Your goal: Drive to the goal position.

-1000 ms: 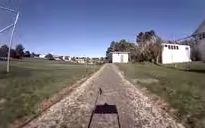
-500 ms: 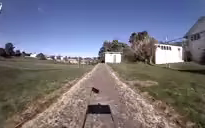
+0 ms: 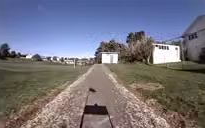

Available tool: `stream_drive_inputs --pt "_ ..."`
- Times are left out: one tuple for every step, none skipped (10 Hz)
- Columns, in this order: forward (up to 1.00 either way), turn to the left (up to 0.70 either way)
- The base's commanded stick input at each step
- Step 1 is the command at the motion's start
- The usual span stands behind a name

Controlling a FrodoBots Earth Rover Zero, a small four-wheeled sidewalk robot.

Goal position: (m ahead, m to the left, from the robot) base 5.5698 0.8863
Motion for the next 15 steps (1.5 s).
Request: stream_drive_inputs --pt "1.00 0.00" --pt "1.00 0.00" --pt "1.00 0.00" --pt "1.00 0.00" --pt "1.00 0.00" --pt "1.00 0.00" --pt "1.00 0.00" --pt "1.00 0.00" --pt "1.00 0.00" --pt "1.00 0.00" --pt "1.00 0.00" --pt "1.00 0.00" --pt "1.00 0.00" --pt "1.00 0.00" --pt "1.00 0.00"
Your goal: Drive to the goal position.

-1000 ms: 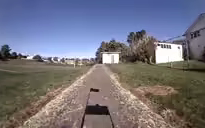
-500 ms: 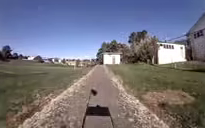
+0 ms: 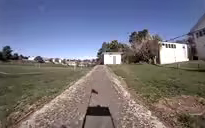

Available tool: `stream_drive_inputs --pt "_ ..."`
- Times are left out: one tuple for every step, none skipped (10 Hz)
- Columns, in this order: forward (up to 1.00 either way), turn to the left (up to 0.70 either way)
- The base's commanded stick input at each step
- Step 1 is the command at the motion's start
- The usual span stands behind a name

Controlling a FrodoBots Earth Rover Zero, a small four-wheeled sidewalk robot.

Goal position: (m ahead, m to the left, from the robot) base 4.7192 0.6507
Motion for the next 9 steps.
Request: stream_drive_inputs --pt "1.00 0.00" --pt "1.00 0.00" --pt "1.00 0.00" --pt "1.00 0.00" --pt "1.00 0.00" --pt "1.00 0.00" --pt "1.00 0.01" --pt "1.00 0.02" --pt "1.00 0.02"
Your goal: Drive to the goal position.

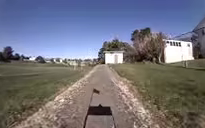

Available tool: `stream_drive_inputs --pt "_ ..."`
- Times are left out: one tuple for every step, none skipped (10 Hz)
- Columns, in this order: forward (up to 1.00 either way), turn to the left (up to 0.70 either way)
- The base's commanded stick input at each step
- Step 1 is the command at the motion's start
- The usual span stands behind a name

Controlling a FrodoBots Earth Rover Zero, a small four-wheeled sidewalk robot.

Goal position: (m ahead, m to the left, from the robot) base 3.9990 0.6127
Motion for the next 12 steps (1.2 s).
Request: stream_drive_inputs --pt "1.00 0.02" --pt "1.00 0.03" --pt "1.00 0.03" --pt "1.00 0.03" --pt "1.00 0.02" --pt "1.00 0.02" --pt "1.00 0.02" --pt "1.00 0.03" --pt "1.00 0.03" --pt "1.00 0.03" --pt "1.00 0.03" --pt "1.00 0.03"
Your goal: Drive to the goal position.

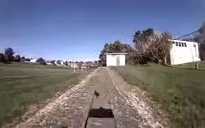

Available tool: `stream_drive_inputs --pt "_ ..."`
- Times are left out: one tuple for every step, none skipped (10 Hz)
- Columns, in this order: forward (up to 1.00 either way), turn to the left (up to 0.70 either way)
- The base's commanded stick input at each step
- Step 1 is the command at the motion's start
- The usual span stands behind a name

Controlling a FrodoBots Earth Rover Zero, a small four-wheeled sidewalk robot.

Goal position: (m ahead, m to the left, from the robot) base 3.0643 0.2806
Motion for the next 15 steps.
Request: stream_drive_inputs --pt "1.00 0.02" --pt "1.00 0.03" --pt "1.00 0.03" --pt "1.00 0.03" --pt "1.00 0.03" --pt "1.00 0.02" --pt "1.00 0.02" --pt "1.00 0.03" --pt "1.00 0.03" --pt "1.00 0.03" --pt "1.00 0.02" --pt "1.00 0.02" --pt "1.00 0.02" --pt "1.00 0.02" --pt "1.00 0.03"
